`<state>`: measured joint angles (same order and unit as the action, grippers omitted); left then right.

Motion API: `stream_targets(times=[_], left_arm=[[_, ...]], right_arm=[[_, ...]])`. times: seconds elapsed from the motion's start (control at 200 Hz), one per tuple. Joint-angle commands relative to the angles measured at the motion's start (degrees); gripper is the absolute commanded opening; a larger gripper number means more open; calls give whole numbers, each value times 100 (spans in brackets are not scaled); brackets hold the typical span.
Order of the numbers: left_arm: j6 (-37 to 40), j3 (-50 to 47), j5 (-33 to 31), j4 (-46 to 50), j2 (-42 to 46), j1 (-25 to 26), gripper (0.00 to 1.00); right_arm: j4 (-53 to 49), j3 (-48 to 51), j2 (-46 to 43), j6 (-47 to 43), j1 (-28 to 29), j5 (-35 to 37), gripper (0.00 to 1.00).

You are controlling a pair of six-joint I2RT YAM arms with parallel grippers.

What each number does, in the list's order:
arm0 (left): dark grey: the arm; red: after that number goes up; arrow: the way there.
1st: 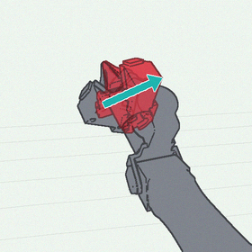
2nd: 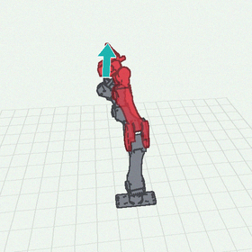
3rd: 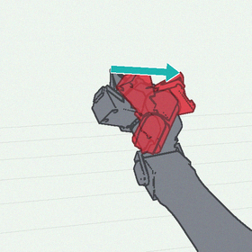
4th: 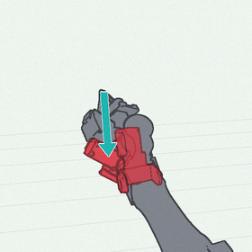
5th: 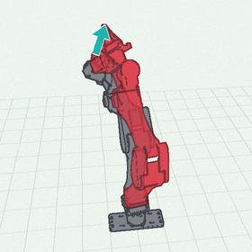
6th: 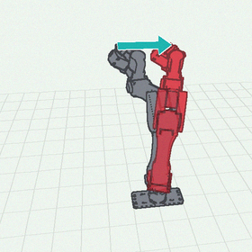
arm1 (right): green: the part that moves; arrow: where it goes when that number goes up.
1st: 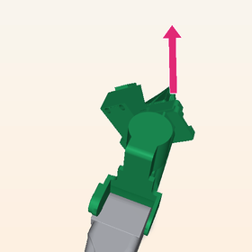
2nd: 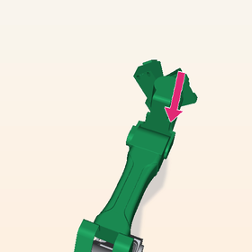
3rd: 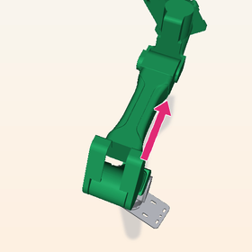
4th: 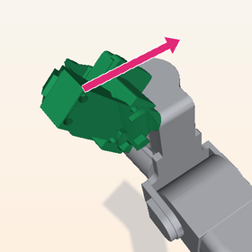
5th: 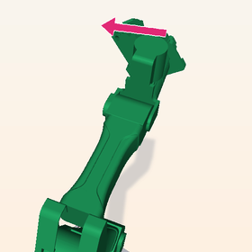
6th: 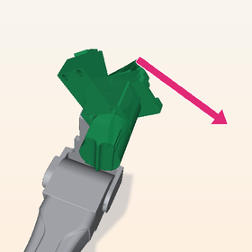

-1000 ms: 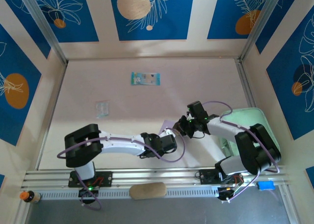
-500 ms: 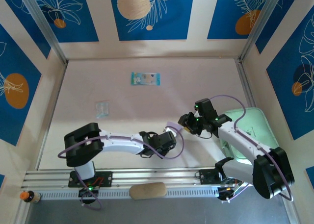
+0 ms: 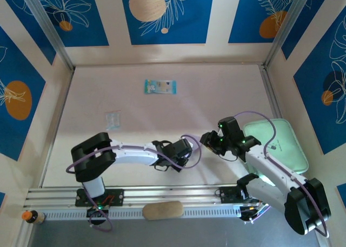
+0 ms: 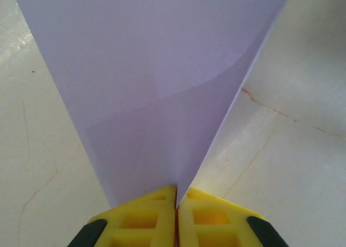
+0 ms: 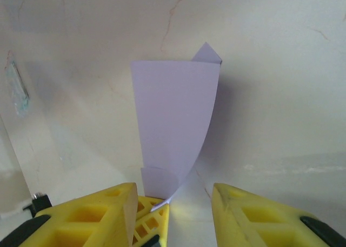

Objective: Fold a paper plane with a square sheet of paper (pick it up from the middle)
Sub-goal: Perform the fifth fold on the wing at the bottom-center of the table.

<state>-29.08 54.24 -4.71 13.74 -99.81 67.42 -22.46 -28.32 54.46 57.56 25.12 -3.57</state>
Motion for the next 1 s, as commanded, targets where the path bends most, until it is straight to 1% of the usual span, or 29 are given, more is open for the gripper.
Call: stream_targets(times=[0.0,0.115,0.245,0.38,0.555,0.735,0.995], left_arm=[[-86,-79,401,-109,-83,-121,8],[-104,-71,719,-201,-107,-248,8],[-248,-181,1136,-468,-118,-415,6],[-426,-369,1681,-904,-144,-629,2],[-754,-695,2428,-1684,-247,-881,0],[-1219,-1009,3124,-2657,-380,-1111,0],[-1572,-1102,3536,-3167,-420,-1245,0]], right_arm=[[22,189,-195,-162,36,4,40],[66,357,-256,-168,47,-292,36],[469,563,-303,-250,136,-712,29],[799,727,-299,-258,340,-689,24],[1097,836,-172,-302,476,-664,22],[1358,819,-11,-459,571,-762,21],[1707,701,442,-631,590,-1013,19]])
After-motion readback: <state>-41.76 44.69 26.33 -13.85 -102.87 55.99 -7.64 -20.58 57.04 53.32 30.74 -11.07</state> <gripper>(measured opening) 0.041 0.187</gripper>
